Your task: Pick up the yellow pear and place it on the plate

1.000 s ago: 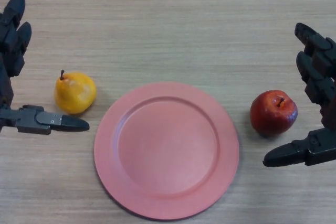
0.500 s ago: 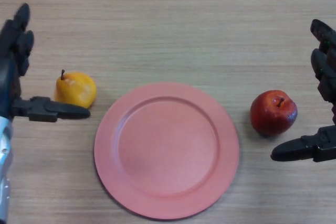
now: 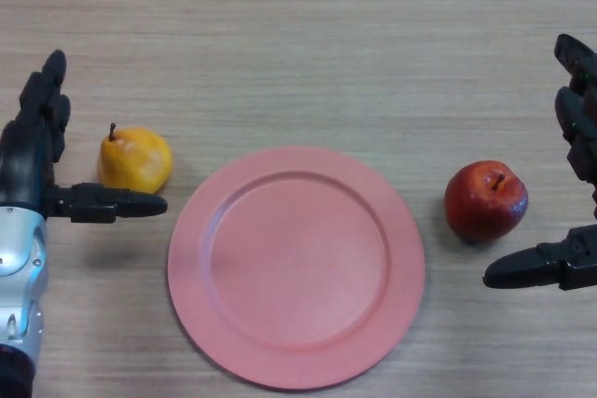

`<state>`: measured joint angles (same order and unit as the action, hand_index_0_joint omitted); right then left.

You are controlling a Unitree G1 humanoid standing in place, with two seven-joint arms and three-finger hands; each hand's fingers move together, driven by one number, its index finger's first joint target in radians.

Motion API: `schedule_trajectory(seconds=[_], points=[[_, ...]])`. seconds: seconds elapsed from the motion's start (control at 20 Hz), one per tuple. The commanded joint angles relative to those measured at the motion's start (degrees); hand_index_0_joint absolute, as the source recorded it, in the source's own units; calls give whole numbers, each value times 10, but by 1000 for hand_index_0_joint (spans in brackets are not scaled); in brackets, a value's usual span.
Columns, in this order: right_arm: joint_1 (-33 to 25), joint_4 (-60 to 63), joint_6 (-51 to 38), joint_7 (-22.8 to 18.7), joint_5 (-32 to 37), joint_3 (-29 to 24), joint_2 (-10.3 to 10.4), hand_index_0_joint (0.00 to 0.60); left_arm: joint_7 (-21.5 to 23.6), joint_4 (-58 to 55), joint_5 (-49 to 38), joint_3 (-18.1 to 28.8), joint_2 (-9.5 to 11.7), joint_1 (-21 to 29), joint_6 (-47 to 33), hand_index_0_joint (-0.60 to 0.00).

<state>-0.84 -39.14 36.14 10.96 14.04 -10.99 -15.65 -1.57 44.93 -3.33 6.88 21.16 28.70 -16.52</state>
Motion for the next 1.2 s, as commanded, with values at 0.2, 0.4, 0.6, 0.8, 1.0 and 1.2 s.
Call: schedule_trajectory(seconds=[0.2,0.4,0.6,0.8,1.0,1.2], points=[[-15,-41,-50,-2,28,-47,-17,0,10,122,-10,14,21,96,-179,0],[-14,-44,-47,-5,25,-50,-19,0,5,195,-9,7,9,116,-233,0],[-12,-45,-46,-6,25,-55,-18,0,51,222,41,-8,11,121,-267,-451],[-8,-52,-40,-3,20,-63,-22,0,203,266,267,-75,24,120,-259,-600],[-8,-54,-39,0,18,-65,-22,0,162,253,225,-36,18,112,-228,-249],[-10,-57,-33,5,15,-64,-22,0,221,211,233,-28,39,111,-203,0]])
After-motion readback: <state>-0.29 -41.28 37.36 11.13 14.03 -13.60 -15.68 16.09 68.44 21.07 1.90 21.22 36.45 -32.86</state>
